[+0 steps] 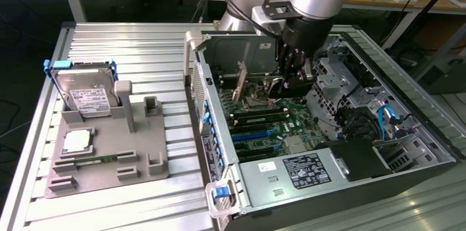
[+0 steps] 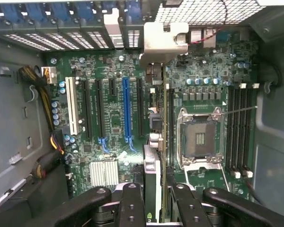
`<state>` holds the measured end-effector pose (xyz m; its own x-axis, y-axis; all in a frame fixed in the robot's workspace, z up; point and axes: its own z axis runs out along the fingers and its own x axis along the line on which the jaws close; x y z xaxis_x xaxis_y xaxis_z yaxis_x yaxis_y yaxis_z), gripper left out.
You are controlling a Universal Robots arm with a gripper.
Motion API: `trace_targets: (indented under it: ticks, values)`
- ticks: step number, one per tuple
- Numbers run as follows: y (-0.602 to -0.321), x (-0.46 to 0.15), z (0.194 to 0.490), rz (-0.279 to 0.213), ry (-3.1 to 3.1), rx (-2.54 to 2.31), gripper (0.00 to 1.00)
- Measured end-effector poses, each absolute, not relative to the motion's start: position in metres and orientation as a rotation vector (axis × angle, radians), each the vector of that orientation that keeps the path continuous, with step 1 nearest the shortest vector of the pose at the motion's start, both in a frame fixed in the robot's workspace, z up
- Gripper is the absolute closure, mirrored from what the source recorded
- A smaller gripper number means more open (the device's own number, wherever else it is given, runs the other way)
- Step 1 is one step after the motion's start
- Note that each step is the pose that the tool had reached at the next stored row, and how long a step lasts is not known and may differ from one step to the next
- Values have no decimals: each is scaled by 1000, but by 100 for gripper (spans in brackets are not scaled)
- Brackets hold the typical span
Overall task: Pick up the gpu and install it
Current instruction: 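Insert the gpu into the slot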
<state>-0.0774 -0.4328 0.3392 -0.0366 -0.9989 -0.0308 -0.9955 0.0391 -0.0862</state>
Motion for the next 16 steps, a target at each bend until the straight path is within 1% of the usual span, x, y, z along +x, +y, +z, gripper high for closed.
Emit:
trace_targets:
  ticks: [16]
  values:
    - [-449, -94, 319, -64, 2204, -2122, 73]
